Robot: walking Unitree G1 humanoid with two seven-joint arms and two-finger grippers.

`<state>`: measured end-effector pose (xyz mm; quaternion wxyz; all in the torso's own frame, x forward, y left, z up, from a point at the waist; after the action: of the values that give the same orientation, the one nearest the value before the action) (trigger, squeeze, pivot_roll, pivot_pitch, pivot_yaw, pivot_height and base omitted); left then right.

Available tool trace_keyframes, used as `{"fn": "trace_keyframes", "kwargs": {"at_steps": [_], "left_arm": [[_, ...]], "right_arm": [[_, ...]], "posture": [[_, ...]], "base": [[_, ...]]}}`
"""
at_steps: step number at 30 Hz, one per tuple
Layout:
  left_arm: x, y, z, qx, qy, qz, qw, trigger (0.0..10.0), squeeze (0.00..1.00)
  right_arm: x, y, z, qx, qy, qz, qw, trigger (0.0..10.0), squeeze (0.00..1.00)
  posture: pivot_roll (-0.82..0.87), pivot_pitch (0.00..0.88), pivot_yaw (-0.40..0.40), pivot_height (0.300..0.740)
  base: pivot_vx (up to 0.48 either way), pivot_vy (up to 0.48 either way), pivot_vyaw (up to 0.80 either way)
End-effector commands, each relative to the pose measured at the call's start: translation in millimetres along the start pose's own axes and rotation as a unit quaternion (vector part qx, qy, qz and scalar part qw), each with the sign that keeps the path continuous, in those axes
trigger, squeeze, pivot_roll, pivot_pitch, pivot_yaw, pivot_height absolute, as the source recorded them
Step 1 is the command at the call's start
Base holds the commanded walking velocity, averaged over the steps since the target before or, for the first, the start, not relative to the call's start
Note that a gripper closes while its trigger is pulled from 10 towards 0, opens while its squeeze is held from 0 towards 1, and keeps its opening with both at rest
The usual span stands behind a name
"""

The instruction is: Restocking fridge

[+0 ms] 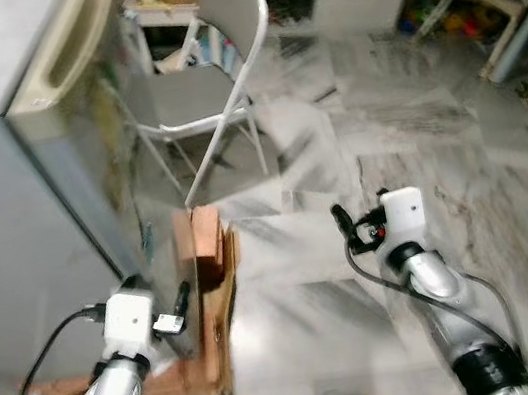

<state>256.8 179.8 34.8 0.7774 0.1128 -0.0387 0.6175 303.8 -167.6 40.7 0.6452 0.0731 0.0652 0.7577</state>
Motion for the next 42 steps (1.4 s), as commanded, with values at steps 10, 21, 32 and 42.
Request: {"fn": "trace_keyframes", "kwargs": {"at_steps": [10,21,32,42], "left_arm": [[40.4,-13.4,6,-0.001,-0.008,0.078,0.997,10.0,0.0],[18.3,-43.2,51,-0.072,-0.011,0.006,0.997,10.0,0.0],[-39.3,-90.6,107,-0.141,-0.001,-0.091,0.986,10.0,0.0],[-154.3,-74.4,139,-0.203,-0.042,-0.335,0.919,10.0,0.0]], "right_arm": [[9.8,2.3,-3,0.015,0.002,0.025,1.0,10.0,0.0],[-1.1,25.1,-47,0.13,0.047,0.051,0.989,10.0,0.0],[-25.1,52.8,-73,0.19,0.03,0.016,0.981,10.0,0.0],[-17.4,47.9,-78,0.178,0.015,0.027,0.984,10.0,0.0]], "posture": [[0.09,0.019,-0.077,0.74],[0.09,0.016,-0.085,0.74],[0.08,0.007,-0.079,0.74],[0.06,0.0,-0.06,0.74]], "base": [[0.0,0.0,0.0],[0.0,0.0,0.0],[0.0,0.0,0.0],[0.0,0.0,0.0]]}}
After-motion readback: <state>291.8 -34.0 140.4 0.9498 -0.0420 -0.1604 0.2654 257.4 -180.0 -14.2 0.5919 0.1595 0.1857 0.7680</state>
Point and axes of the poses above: a point about 5 cm out from each wrist's last joint towards the gripper, its own y axis pointing back from the gripper into the wrist, its own z axis along the axis of the wrist's last joint, x = y × z, the point moved 3 cm from there along -y, pointing out of the wrist towards the gripper, and after that the axes turned 3 degrees about -y, right-handed, at the moved point
